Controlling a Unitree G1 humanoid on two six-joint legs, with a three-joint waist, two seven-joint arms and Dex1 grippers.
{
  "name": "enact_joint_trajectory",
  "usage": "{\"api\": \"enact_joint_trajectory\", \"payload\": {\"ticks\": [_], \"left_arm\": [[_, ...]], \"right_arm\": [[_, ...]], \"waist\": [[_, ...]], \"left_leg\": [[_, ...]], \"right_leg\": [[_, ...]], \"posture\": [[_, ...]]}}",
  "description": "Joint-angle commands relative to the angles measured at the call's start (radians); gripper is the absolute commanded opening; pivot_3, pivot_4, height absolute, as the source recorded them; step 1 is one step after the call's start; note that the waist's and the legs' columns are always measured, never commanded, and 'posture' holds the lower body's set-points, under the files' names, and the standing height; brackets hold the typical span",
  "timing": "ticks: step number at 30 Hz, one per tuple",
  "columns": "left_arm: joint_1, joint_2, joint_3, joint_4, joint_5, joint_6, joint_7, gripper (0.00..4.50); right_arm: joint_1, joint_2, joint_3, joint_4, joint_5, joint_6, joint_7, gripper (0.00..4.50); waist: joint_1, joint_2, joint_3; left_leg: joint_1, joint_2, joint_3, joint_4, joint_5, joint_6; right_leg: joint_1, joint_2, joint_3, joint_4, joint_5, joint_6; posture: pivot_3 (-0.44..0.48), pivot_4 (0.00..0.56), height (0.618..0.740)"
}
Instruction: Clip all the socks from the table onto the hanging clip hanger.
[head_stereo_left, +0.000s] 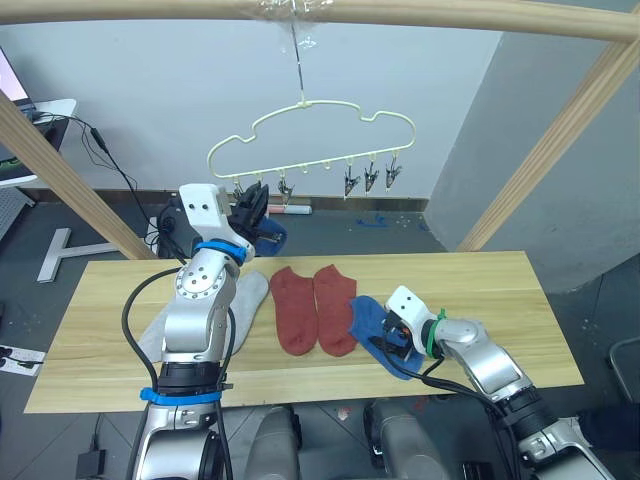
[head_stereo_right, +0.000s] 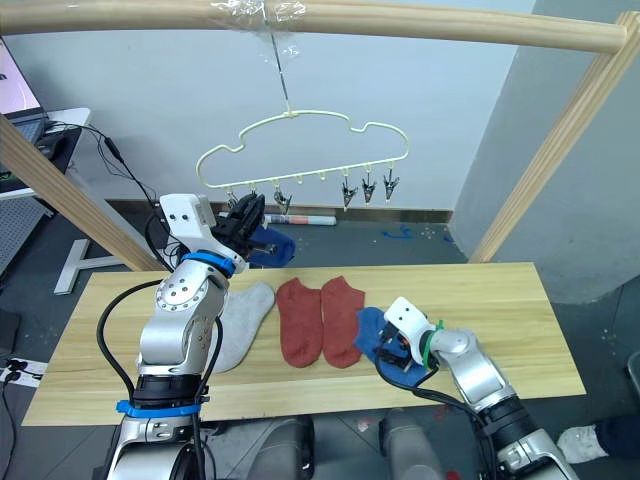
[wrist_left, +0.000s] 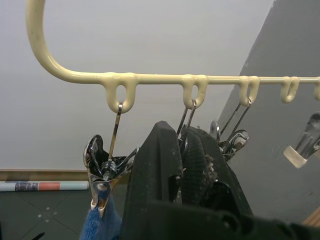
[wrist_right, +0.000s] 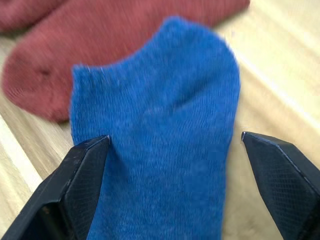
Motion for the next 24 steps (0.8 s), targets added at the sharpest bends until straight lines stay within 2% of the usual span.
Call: {"api": "enact_joint_trajectory", "payload": {"ticks": [1,3,6,13,16,20,24], "left_arm": [[0.002,0.010,0.011,-0.021,0.002,-0.003,0.005,0.08],[-0.005,0.012,0.011,-0.017,0.003,-0.003,0.005,0.08],[-0.009,0.012,0.011,-0.014,0.003,-0.005,0.005,0.08],[0.000,0.007,0.010,-0.020,0.002,-0.005,0.008,0.08],[0.001,0.006,0.011,-0.019,-0.003,-0.001,0.006,0.08],[-0.007,-0.003,0.032,-0.024,-0.067,0.053,-0.014,0.08],[-0.041,-0.006,0.125,-0.038,-0.283,0.247,-0.042,0.08]], "right_arm": [[0.010,0.030,-0.005,0.003,0.018,0.034,-0.010,4.42],[0.007,0.041,-0.008,0.025,0.011,0.039,-0.026,4.26],[0.000,0.031,0.008,0.054,-0.018,0.004,-0.032,3.51],[0.002,-0.019,0.032,0.085,-0.050,-0.089,-0.002,0.98],[0.002,-0.043,0.039,0.099,-0.064,-0.143,0.007,0.05],[-0.007,-0.069,0.040,0.103,-0.072,-0.209,0.019,0.05],[-0.054,-0.093,0.023,-0.022,-0.007,-0.233,0.127,0.05]], "waist": [[0.000,0.000,0.000],[0.000,0.000,0.000],[0.000,0.000,0.000],[0.001,0.000,0.000],[0.001,0.000,0.000],[0.002,0.000,0.000],[-0.001,0.000,0.000]], "left_leg": [[0.000,0.000,0.000,0.000,0.000,0.000],[0.000,0.000,0.000,0.000,0.000,0.000],[0.000,0.000,0.000,0.000,0.000,0.000],[0.000,0.000,0.000,0.000,0.000,0.000],[0.000,0.000,0.000,0.000,0.000,0.000],[0.001,0.000,0.000,0.001,0.000,0.000],[0.001,0.000,0.000,0.001,0.000,0.000]], "right_leg": [[0.000,0.000,0.000,0.000,0.000,0.000],[0.000,0.000,0.000,0.000,0.000,0.000],[0.000,0.000,0.000,0.000,0.000,0.000],[0.001,0.000,0.000,0.000,0.000,0.000],[0.001,0.000,0.000,0.000,0.000,0.000],[0.001,0.000,0.000,0.000,0.000,0.000],[0.001,0.000,0.000,0.000,0.000,0.000]], "posture": [[-0.081,0.242,0.740],[-0.081,0.242,0.740],[-0.081,0.242,0.740],[-0.079,0.240,0.740],[-0.079,0.239,0.740],[-0.075,0.238,0.740],[-0.073,0.238,0.740]]}}
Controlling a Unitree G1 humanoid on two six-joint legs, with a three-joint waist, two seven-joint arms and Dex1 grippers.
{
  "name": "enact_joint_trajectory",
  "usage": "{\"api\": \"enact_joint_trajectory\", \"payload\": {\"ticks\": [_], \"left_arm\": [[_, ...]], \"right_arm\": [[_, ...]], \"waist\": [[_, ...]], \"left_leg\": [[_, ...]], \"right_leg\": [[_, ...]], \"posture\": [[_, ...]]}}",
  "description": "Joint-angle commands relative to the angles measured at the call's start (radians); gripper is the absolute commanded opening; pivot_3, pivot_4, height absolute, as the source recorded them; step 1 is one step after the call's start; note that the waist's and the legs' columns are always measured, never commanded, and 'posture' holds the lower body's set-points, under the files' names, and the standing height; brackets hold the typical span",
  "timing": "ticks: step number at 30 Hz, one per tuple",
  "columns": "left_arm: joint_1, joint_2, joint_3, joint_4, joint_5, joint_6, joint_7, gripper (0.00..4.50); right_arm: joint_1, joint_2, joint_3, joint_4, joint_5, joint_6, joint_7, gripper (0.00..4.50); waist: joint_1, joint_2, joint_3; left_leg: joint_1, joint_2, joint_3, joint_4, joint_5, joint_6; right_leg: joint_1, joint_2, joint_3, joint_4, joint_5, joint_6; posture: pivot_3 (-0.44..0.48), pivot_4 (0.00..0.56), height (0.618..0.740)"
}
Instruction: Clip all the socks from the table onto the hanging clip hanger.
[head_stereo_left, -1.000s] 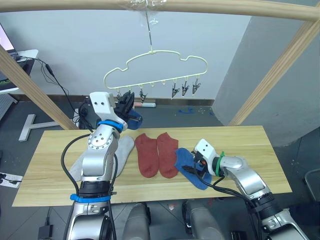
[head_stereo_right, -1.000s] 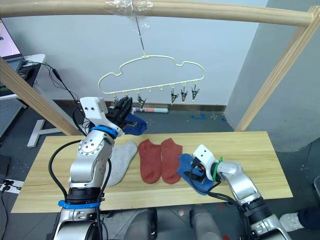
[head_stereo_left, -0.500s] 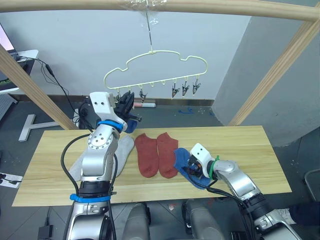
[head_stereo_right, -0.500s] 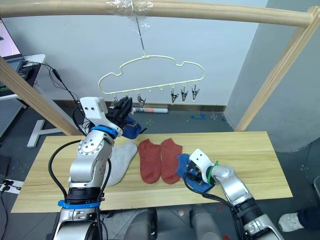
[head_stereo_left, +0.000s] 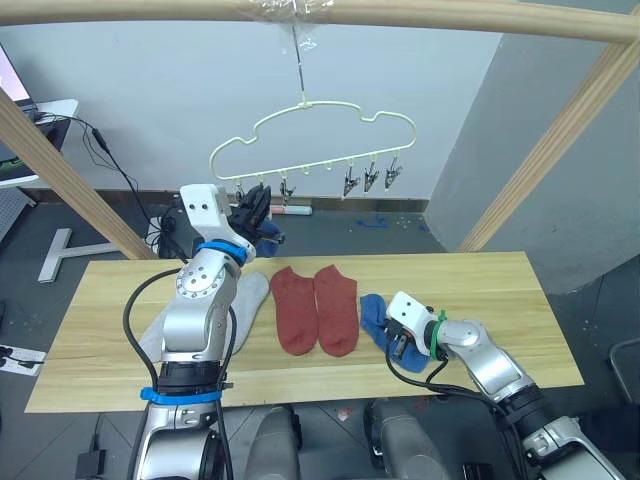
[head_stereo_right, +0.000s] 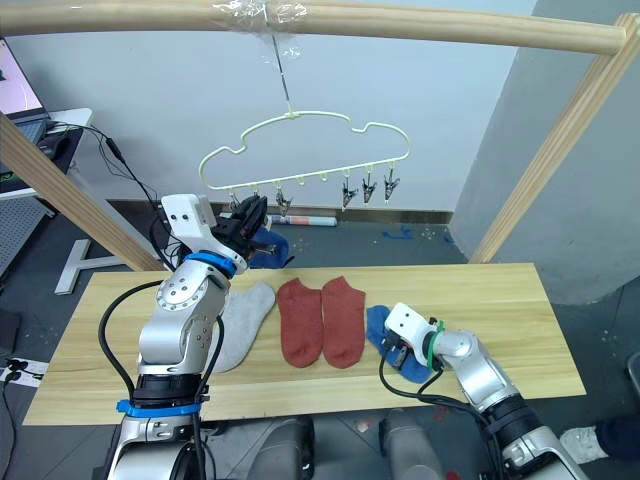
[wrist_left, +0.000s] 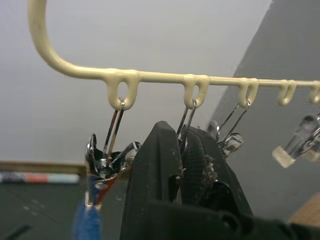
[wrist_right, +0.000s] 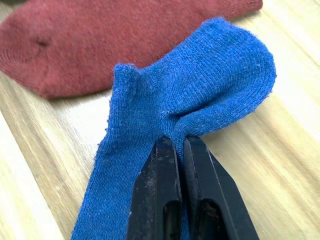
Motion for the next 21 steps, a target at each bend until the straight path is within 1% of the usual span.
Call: {"api": "enact_joint_trajectory", "payload": {"ticks": [1,2,3,4,5,7,8,13,15,18,21], "left_arm": [[-0.035,0.007,0.116,-0.031,-0.219,0.209,-0.014,0.08],[-0.045,0.017,0.149,-0.031,-0.293,0.284,-0.020,0.08],[-0.054,0.026,0.170,-0.030,-0.340,0.335,-0.024,0.08],[-0.066,0.044,0.218,-0.021,-0.432,0.421,-0.024,0.08],[-0.075,0.058,0.252,-0.016,-0.497,0.481,-0.019,0.08],[-0.089,0.084,0.316,-0.007,-0.628,0.581,-0.007,0.08],[-0.095,0.097,0.337,-0.006,-0.672,0.611,0.000,0.08],[-0.116,0.132,0.365,-0.016,-0.789,0.690,0.037,0.08],[-0.124,0.130,0.369,-0.024,-0.832,0.705,0.058,0.08],[-0.121,0.115,0.355,-0.051,-0.847,0.687,0.081,0.08],[-0.122,0.100,0.356,-0.071,-0.892,0.691,0.109,0.08]], "right_arm": [[-0.046,-0.010,-0.021,-0.140,0.079,-0.011,0.114,0.05],[-0.060,-0.001,-0.028,-0.185,0.114,0.021,0.141,0.05],[-0.070,0.006,-0.033,-0.214,0.138,0.046,0.160,0.05],[-0.101,0.031,-0.043,-0.257,0.188,0.111,0.181,0.05],[-0.123,0.048,-0.049,-0.285,0.222,0.159,0.194,0.05],[-0.178,0.092,-0.056,-0.312,0.272,0.225,0.202,0.05],[-0.207,0.117,-0.059,-0.315,0.289,0.254,0.194,0.05],[-0.306,0.219,-0.079,-0.287,0.334,0.340,0.137,0.05],[-0.336,0.250,-0.082,-0.274,0.342,0.350,0.122,0.05],[-0.364,0.304,-0.111,-0.262,0.381,0.390,0.084,0.05],[-0.378,0.332,-0.129,-0.256,0.405,0.413,0.065,0.05]], "waist": [[-0.004,0.000,0.000],[-0.006,0.000,0.000],[-0.008,0.000,0.000],[-0.009,0.000,0.000],[-0.009,0.000,0.000],[-0.008,0.000,0.000],[-0.007,0.000,0.000],[0.002,0.000,0.000],[0.004,0.000,0.000],[0.005,0.000,0.000],[0.007,0.000,0.000]], "left_leg": [[0.000,0.000,0.000,0.000,0.000,0.000],[0.000,0.000,0.000,0.000,0.000,0.000],[0.000,0.000,0.000,0.000,0.000,0.000],[0.001,0.001,-0.001,0.000,0.000,0.000],[0.001,0.001,-0.002,0.000,0.000,0.000],[0.001,0.002,-0.004,0.000,0.000,0.000],[0.001,0.002,-0.005,0.000,0.000,0.000],[0.000,0.000,-0.005,0.000,0.000,0.000],[-0.001,0.000,-0.004,0.000,0.000,0.000],[-0.001,0.000,-0.004,0.000,0.000,0.000],[-0.001,0.000,-0.004,0.000,0.000,0.000]], "right_leg": [[0.000,0.000,0.000,0.000,0.000,0.000],[0.000,0.000,0.000,0.001,0.000,0.000],[-0.001,0.001,0.000,0.001,0.000,0.000],[-0.001,0.002,0.000,0.002,0.000,0.000],[-0.001,0.002,0.000,0.002,0.000,0.000],[-0.001,0.003,-0.001,0.003,0.000,0.000],[-0.001,0.003,-0.002,0.003,0.000,0.000],[-0.001,0.001,-0.002,0.002,0.000,0.000],[-0.001,0.000,-0.002,0.002,0.000,0.000],[-0.001,0.000,-0.003,0.001,0.001,-0.002],[-0.001,0.000,-0.003,0.001,0.001,-0.003]], "posture": [[-0.071,0.237,0.740],[-0.071,0.237,0.740],[-0.070,0.234,0.740],[-0.070,0.234,0.740],[-0.070,0.234,0.740],[-0.070,0.232,0.740],[-0.070,0.231,0.740],[-0.061,0.226,0.740],[-0.060,0.226,0.740],[-0.059,0.224,0.740],[-0.056,0.222,0.740]]}}
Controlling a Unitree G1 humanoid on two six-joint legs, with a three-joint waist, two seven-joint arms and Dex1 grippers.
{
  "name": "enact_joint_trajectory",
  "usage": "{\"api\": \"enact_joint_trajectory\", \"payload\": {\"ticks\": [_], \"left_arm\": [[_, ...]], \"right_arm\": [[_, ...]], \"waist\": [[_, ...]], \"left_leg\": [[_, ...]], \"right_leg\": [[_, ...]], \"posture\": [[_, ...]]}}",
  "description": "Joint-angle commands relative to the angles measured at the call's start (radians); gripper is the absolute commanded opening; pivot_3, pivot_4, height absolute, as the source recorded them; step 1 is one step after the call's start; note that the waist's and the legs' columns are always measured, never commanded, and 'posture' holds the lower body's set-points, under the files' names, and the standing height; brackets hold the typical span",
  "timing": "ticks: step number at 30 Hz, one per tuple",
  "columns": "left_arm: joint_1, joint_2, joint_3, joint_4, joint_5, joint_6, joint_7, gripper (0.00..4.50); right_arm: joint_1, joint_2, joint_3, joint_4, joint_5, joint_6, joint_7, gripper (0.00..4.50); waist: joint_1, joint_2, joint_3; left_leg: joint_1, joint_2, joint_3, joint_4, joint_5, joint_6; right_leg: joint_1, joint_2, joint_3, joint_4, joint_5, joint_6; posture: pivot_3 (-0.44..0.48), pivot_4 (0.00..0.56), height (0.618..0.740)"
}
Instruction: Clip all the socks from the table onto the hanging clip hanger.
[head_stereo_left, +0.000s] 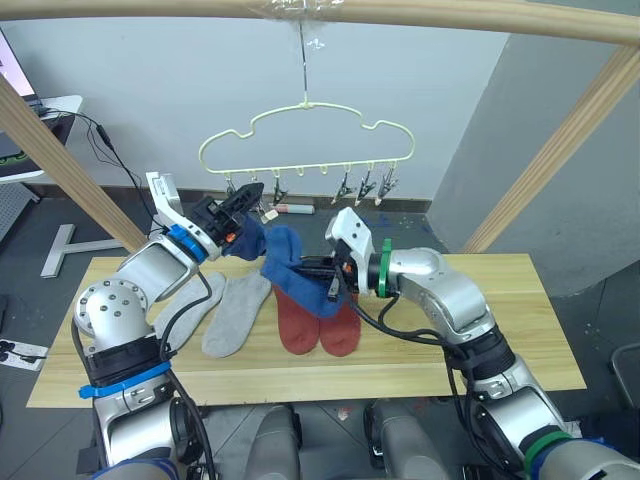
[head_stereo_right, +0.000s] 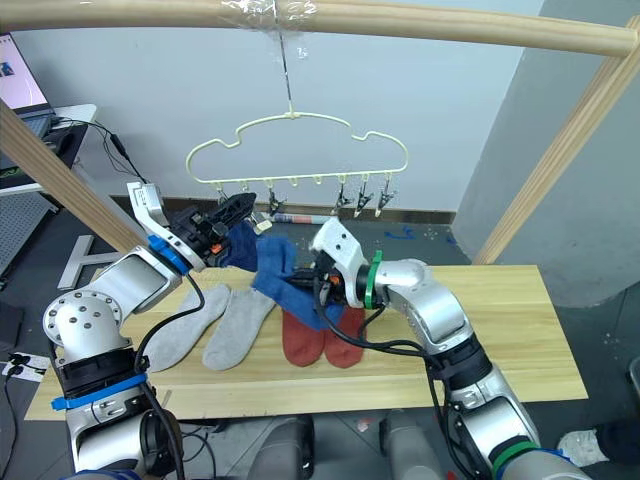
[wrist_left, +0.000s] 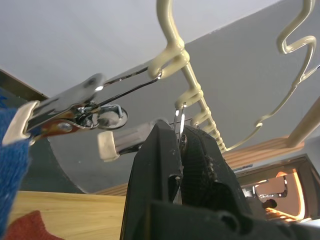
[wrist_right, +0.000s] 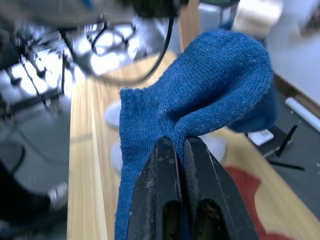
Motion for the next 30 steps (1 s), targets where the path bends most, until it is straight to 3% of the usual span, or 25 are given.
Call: {"api": "enact_joint_trajectory", "payload": {"ticks": [1,30], "left_arm": [[-0.016,-0.007,0.003,-0.070,-0.082,-0.006,0.024,0.08],[-0.034,0.014,-0.002,-0.040,-0.196,-0.051,0.084,0.08]], "right_arm": [[-0.029,0.023,-0.040,-0.010,0.045,0.023,-0.025,0.05],[-0.057,0.125,-0.192,-0.057,0.287,0.273,-0.179,0.05]], "waist": [[0.002,0.000,0.000],[0.018,0.000,0.000]], "left_leg": [[0.000,0.000,0.000,0.000,0.000,0.000],[-0.002,0.000,0.000,0.000,0.000,0.000]], "right_leg": [[0.000,0.000,0.000,0.000,0.000,0.000],[-0.001,0.000,0.000,-0.001,0.000,0.000]], "posture": [[-0.054,0.223,0.740],[-0.063,0.214,0.740]]}}
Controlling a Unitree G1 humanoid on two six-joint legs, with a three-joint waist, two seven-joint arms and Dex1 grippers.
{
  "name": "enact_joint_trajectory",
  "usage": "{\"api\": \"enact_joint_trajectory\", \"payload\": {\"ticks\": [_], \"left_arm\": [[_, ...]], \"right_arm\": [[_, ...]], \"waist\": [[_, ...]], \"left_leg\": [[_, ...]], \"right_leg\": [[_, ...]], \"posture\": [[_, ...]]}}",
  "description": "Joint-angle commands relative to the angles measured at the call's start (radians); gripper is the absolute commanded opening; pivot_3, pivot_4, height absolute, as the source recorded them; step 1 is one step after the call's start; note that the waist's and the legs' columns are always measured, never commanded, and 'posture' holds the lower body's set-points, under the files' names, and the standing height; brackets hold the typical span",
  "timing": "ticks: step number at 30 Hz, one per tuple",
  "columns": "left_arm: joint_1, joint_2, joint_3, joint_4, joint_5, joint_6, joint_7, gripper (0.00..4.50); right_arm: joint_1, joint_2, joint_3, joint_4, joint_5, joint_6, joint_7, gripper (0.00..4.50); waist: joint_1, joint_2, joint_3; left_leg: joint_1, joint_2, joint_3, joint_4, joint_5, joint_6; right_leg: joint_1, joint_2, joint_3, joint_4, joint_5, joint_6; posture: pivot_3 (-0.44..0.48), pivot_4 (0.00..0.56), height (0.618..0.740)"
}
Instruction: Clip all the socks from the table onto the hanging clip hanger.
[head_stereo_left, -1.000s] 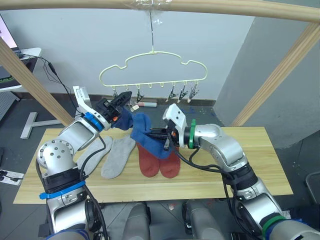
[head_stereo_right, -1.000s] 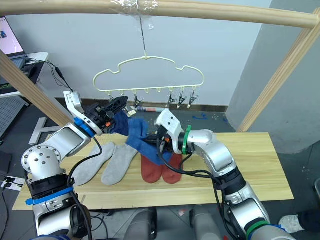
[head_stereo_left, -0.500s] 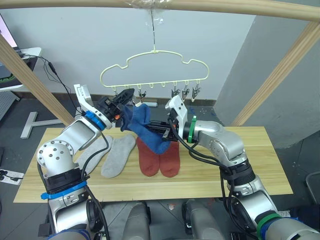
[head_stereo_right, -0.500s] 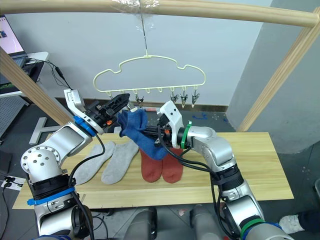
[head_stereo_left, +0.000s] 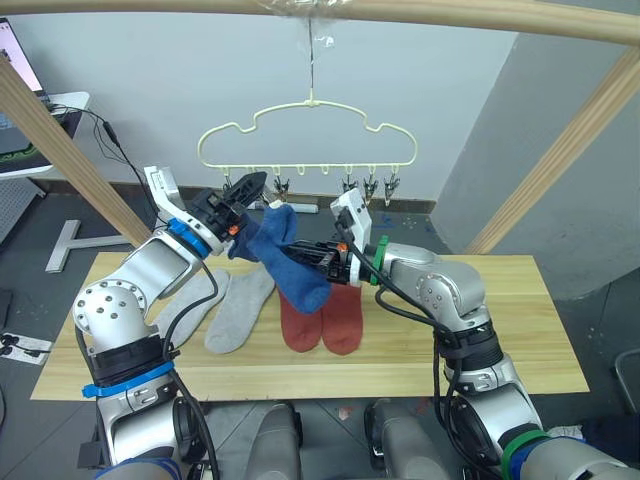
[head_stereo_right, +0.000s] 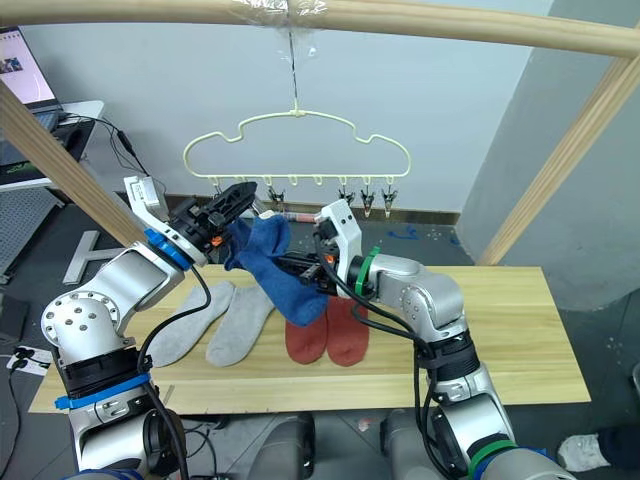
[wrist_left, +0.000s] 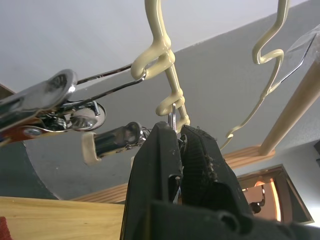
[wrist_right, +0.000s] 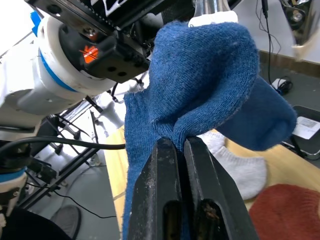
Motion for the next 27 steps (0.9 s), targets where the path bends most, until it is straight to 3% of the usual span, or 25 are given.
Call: {"api": "enact_joint_trajectory", "payload": {"ticks": [1,27], "left_arm": [[-0.030,0.014,0.002,-0.027,-0.049,-0.020,-0.007,0.08],[-0.034,0.009,0.004,-0.021,-0.062,-0.051,0.005,0.08]], "right_arm": [[-0.035,0.015,-0.044,-0.050,0.057,0.025,-0.022,0.05],[-0.022,0.030,-0.044,0.002,0.113,0.054,-0.057,0.05]], "waist": [[0.000,0.000,0.000],[0.001,0.000,0.000]], "left_leg": [[0.000,0.000,0.000,0.000,0.000,0.000],[-0.001,0.000,0.000,0.000,0.000,0.000]], "right_leg": [[0.000,0.000,0.000,0.000,0.000,0.000],[-0.001,0.000,0.000,-0.001,0.000,0.000]], "posture": [[-0.061,0.213,0.740],[-0.050,0.221,0.740]]}}
